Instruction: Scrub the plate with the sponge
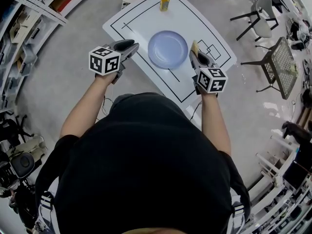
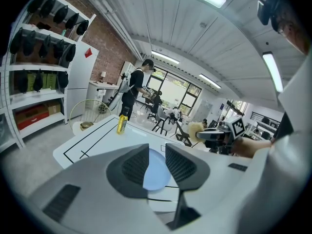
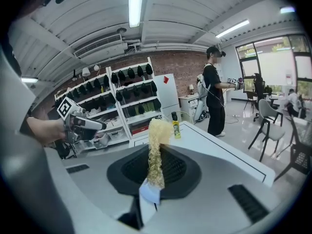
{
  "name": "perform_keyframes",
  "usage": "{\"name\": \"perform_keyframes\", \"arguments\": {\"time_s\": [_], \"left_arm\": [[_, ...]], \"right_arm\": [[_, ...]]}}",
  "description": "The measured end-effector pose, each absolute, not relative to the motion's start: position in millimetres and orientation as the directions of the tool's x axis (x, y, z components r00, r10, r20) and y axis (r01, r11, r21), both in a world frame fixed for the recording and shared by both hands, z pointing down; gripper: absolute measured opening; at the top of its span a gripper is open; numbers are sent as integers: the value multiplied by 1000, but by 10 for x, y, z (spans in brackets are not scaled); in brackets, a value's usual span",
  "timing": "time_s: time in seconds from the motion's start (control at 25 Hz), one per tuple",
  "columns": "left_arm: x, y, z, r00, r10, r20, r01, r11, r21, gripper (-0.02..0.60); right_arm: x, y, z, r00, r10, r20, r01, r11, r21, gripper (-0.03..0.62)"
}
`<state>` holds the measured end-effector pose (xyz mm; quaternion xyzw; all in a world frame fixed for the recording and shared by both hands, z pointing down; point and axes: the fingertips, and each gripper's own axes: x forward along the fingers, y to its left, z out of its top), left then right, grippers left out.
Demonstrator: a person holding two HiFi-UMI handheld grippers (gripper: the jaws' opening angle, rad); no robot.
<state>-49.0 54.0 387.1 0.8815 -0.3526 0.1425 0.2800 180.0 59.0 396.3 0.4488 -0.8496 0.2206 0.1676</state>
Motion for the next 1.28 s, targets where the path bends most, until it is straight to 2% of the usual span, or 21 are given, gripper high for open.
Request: {"name": "perform_keyframes", "arguments": {"time_s": [0.56, 1.28], "left_arm": [[-601, 313, 4038, 742, -499, 448, -668, -606, 432, 110], [-501, -651, 4489, 808, -327, 490, -566, -663, 490, 110]], "right_arm": [[1717, 477, 4030, -502, -694, 516, -860, 465, -210, 35], [1833, -168, 4300, -382, -716, 584, -924, 314, -220, 35]]}}
